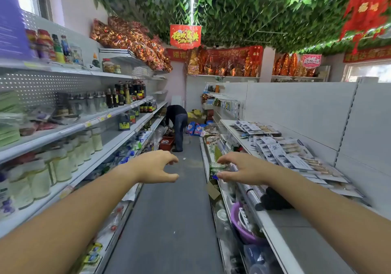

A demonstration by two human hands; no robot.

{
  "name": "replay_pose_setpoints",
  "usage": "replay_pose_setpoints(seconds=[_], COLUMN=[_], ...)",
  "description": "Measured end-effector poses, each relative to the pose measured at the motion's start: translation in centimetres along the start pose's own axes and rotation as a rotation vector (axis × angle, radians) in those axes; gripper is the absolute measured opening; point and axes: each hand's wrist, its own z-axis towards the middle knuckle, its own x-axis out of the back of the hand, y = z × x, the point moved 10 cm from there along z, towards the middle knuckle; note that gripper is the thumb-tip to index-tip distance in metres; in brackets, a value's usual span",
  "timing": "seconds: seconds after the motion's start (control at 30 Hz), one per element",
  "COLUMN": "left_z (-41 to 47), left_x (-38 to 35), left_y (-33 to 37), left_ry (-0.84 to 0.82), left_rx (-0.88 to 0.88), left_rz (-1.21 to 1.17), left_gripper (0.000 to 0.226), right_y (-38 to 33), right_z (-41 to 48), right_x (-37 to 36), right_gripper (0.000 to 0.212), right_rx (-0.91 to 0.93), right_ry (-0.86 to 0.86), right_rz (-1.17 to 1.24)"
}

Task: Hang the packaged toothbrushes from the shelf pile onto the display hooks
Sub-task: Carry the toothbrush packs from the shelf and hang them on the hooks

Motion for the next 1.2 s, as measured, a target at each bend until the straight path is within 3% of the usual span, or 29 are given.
replay_pose_setpoints(seconds=[0.6,1.2], left_z=[12.7,36.4], left_x=[-4.3,-8.4], left_y=[-12.5,-17.9], left_ry=[-0.065,-0.067], left_rx=[0.072,0.071], left_rz=[-0.151,-0.07], left_gripper=[0.063,0.057], right_y=[5.2,24.2], right_z=[16.3,32.9], right_x=[-2.2,-2.5], right_gripper=[0.067,0.063], right_rx=[-0.091,-0.1], right_ry=[-0.021,-0.043], right_rz=[-0.037,-0.068])
